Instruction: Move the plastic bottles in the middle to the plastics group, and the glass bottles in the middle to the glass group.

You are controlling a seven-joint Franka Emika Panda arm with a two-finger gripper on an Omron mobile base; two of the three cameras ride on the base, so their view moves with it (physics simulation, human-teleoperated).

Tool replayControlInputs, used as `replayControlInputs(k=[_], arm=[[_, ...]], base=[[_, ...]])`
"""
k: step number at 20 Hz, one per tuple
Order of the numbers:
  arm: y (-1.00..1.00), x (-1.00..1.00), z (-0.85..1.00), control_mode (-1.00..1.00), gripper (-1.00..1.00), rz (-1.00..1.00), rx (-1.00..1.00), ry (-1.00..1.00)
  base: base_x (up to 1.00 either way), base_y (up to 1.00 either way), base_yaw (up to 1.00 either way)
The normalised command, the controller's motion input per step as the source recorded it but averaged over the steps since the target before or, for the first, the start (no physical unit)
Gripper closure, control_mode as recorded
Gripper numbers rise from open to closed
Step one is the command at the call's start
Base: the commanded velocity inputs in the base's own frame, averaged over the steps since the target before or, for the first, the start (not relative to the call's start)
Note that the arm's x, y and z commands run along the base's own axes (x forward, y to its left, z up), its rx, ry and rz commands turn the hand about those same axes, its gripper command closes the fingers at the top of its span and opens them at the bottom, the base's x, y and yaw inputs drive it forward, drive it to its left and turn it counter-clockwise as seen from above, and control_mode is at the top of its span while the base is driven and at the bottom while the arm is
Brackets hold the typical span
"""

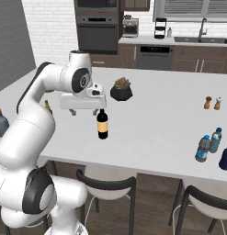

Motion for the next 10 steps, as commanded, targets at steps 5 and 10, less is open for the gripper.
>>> replayControlInputs(k=[5, 10], arm=[[0.06, 0.44, 0.05, -1.00, -1.00, 0.00, 0.02, -0.24], [-0.01, 0.45, 0.00, -1.00, -1.00, 0.00, 0.02, -0.09]], base=[[0.00, 0.00, 0.00], [0.00, 0.00, 0.00]])
